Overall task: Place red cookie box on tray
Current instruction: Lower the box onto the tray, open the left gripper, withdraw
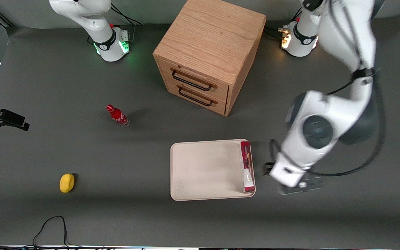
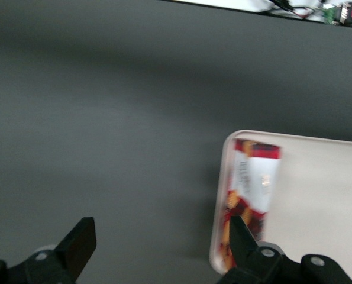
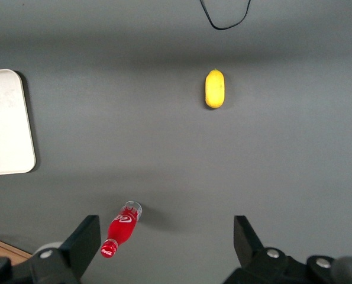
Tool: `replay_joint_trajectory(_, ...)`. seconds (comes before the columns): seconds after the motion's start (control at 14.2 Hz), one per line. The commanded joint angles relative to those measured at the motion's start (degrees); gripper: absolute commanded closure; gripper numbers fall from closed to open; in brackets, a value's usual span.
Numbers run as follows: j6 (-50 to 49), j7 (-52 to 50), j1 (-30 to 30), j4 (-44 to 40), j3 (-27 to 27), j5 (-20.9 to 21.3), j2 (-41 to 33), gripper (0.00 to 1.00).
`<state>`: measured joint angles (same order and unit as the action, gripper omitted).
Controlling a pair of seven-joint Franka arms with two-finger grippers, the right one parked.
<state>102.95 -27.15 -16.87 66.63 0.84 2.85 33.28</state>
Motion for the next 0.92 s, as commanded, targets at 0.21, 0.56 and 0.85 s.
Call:
replay_joint_trajectory(0.21, -5.8, 15.6, 8.7, 20.6, 2.8, -4.3, -22.2, 0.00)
replay_joint_trajectory(0.56, -4.6, 20.4, 14.5, 34.0, -1.7, -3.8, -37.0, 0.00)
replay_joint_trajectory(0.85, -7.6, 21.8, 16.8, 34.8, -2.3, -3.8, -40.6, 0.00)
